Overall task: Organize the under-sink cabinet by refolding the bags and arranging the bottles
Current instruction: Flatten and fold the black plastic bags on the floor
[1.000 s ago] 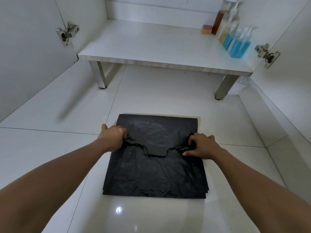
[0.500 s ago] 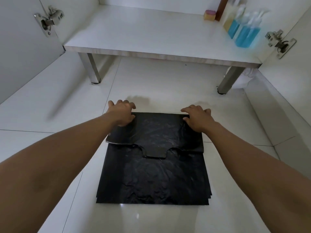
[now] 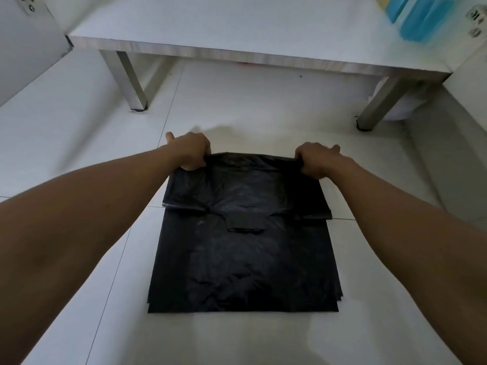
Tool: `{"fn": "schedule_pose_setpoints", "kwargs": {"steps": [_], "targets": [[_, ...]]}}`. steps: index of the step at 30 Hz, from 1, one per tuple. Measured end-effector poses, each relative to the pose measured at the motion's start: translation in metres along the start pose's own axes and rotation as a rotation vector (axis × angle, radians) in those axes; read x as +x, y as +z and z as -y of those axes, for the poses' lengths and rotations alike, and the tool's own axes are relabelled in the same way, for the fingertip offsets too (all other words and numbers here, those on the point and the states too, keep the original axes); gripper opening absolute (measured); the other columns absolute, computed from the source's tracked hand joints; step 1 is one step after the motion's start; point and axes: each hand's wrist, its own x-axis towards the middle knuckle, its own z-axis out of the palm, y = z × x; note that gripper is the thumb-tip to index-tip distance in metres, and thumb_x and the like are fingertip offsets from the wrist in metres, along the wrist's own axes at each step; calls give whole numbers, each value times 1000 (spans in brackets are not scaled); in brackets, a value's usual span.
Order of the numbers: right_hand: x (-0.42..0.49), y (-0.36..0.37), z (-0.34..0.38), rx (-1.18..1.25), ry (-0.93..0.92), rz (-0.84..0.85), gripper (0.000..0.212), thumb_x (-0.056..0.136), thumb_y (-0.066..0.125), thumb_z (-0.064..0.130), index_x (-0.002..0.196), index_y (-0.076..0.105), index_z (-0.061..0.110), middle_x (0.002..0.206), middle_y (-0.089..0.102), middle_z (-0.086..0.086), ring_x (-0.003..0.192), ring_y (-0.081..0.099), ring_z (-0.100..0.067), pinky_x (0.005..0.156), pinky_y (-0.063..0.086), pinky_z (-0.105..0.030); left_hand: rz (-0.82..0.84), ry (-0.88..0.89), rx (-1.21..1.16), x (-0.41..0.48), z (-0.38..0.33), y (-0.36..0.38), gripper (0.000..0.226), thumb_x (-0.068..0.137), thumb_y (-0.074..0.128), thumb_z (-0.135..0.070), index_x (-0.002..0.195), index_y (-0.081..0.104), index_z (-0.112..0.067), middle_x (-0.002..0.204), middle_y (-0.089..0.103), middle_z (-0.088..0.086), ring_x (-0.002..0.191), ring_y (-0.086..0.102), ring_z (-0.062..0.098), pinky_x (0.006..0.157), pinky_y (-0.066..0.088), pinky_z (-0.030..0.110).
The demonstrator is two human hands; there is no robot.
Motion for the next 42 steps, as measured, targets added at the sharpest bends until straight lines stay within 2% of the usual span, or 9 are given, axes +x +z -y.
{"fn": "schedule_pose_setpoints", "kwargs": {"steps": [5, 9, 14, 20, 25, 31, 36, 39, 42], "targets": [[-3, -24, -1, 21, 12, -267, 20, 85, 61, 5, 101, 60, 17, 103, 58, -5, 98, 57, -30, 103, 26, -56, -293, -67, -37, -2, 5, -24, 19, 92, 57, -20, 106, 61, -32, 96, 56, -3, 100, 52, 24, 98, 26, 50], [-22, -44, 1, -17, -24, -394, 18, 84, 60, 7, 92, 54, 21, 87, 55, 0, 88, 55, -28, 94, 28, -48, -406, -39, -8, -15, 8, -42, 17, 91, 57, -18, 103, 59, -30, 95, 64, -2, 103, 58, 26, 96, 25, 49], [-61, -58, 4, -11, -80, -477, 13, 90, 53, 11, 90, 53, 24, 82, 56, 2, 83, 51, -25, 93, 29, -46, -459, -7, 1, -48, 8, -53, 17, 89, 55, -15, 98, 57, -30, 89, 65, -3, 98, 59, 24, 94, 25, 46], [-121, -28, 10, -18, -175, -531, 21, 83, 53, 6, 89, 48, 25, 86, 56, 6, 83, 52, -22, 82, 25, -40, -439, 86, 15, -105, 5, -39, 11, 83, 60, -21, 89, 54, -28, 79, 62, -5, 85, 57, 22, 94, 24, 45], [-156, 6, 6, -102, -229, -427, 34, 83, 53, 7, 110, 55, 28, 98, 52, 7, 92, 53, -20, 89, 24, -39, -408, 209, 73, -140, -2, -12, 14, 77, 61, -22, 88, 55, -27, 85, 58, -10, 83, 55, 17, 88, 26, 41], [-167, 39, 7, -132, -251, -220, 27, 81, 54, 9, 95, 42, 30, 94, 47, 7, 91, 51, -19, 92, 27, -40, -286, 302, 136, -159, -10, 29, 23, 71, 61, -19, 81, 43, -28, 80, 53, -11, 78, 51, 16, 81, 23, 38], [-168, 57, 3, -211, -226, -15, 23, 83, 60, 16, 97, 44, 27, 96, 49, 5, 89, 54, -20, 107, 27, -47, -198, 439, 212, -165, -11, 63, 24, 71, 63, -26, 85, 44, -29, 84, 50, -13, 80, 50, 14, 82, 23, 36], [-168, 66, -5, -236, -239, 71, 36, 78, 67, 49, 99, 46, 29, 100, 50, 8, 96, 55, -20, 103, 28, -45, -49, 465, 211, -164, -15, 76, 27, 76, 65, -48, 91, 54, -30, 91, 58, -14, 85, 56, 13, 89, 31, 37], [-169, 65, -6, -201, -224, 52, 59, 73, 50, 84, 93, 50, 29, 97, 52, 8, 92, 53, -17, 97, 30, -45, 85, 401, 7, -163, -25, 74, 49, 77, 59, -75, 83, 65, -27, 77, 63, -13, 77, 58, 11, 78, 46, 31]]}}
